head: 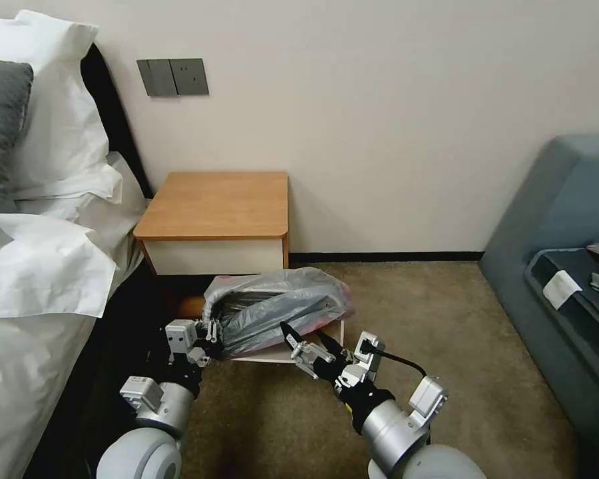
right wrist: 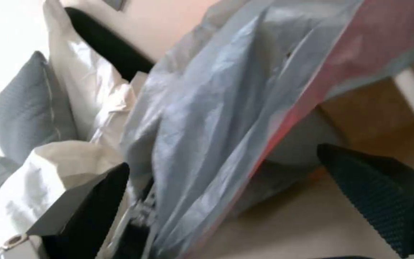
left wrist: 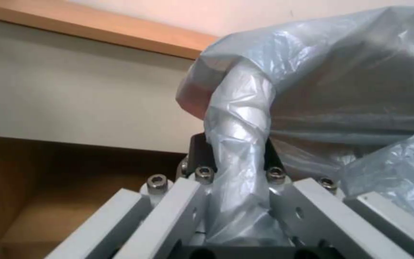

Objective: Pick up the garbage bag from the table and place it over the trash can.

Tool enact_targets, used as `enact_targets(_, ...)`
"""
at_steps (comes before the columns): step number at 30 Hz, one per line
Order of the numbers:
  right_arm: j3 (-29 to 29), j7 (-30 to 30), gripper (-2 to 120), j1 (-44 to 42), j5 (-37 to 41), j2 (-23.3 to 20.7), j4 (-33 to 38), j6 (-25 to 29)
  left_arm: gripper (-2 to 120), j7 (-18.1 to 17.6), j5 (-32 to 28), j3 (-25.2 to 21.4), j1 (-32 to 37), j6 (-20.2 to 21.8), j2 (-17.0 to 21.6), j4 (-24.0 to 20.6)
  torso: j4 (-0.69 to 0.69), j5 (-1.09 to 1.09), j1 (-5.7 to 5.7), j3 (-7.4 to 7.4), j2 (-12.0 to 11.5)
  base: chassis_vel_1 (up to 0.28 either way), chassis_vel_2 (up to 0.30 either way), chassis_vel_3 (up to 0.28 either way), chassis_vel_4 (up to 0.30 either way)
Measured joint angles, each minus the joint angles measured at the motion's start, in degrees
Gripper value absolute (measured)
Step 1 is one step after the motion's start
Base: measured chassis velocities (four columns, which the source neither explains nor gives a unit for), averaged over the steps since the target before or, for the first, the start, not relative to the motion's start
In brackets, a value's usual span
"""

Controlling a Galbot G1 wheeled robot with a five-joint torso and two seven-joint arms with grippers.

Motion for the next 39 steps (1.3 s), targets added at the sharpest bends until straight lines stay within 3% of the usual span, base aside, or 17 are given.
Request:
enact_targets(14, 0.6, -1.1, 98, 2.8, 0.9, 1.5, -4.3, 0.6, 3, 0.2, 0.4, -0.1, 0.9, -0.1, -0.1, -1.1, 0.0, 0.0, 0.0, 0.0, 0.0, 0.0, 0.0, 0.0, 0.0)
enact_targets(17, 0.6, -1.5, 90, 2.8, 0.8, 1.4, -4.3, 0.7, 3, 0.1, 0.4, -0.1, 0.9, -0.1, -0.2, -1.1, 0.0, 0.0, 0.0, 0.0, 0.0, 0.0, 0.0, 0.0, 0.0)
enact_targets(20, 0.8, -2.0, 74, 2.9, 0.6, 1.4, -4.2, 0.7, 3, 0.2, 0.5, 0.0, 1.0, 0.0, -0.2, -0.8, 0.0, 0.0, 0.0, 0.0, 0.0, 0.0, 0.0, 0.0, 0.0)
enact_targets(22, 0.8, -2.0, 71, 2.9, 0.6, 1.4, -4.1, 0.7, 3, 0.2, 0.5, 0.0, 1.0, 0.0, -0.2, -0.8, 0.0, 0.01, 0.0, 0.0, 0.0, 0.0, 0.0, 0.0, 0.0)
enact_targets(24, 1.0, -1.7, 59, 2.9, 0.5, 1.4, -3.8, 0.7, 3, 0.2, 0.7, 0.0, 1.0, 0.0, -0.3, -0.7, 0.0, 0.0, 0.0, 0.0, 0.0, 0.0, 0.0, 0.0, 0.0)
enact_targets(28, 1.1, -1.7, 51, 2.9, 0.5, 1.5, -3.8, 0.7, 3, 0.2, 0.7, 0.0, 0.9, 0.1, -0.3, -0.7, 0.0, 0.0, 0.0, 0.0, 0.0, 0.0, 0.0, 0.0, 0.0)
enact_targets(36, 1.0, -2.6, 17, 2.9, -0.2, 1.5, -4.2, 1.0, 3, 0.0, 0.7, 0.0, 0.8, 0.2, -0.3, -0.7, 0.0, 0.0, 0.0, 0.0, 0.0, 0.0, 0.0, 0.0, 0.0)
enact_targets(39, 0.9, -2.9, 10, 2.8, -0.6, 1.5, -4.2, 1.1, 3, -0.1, 0.7, -0.1, 0.8, 0.3, -0.3, -0.7, 0.0, 0.0, 0.0, 0.0, 0.0, 0.0, 0.0, 0.0, 0.0)
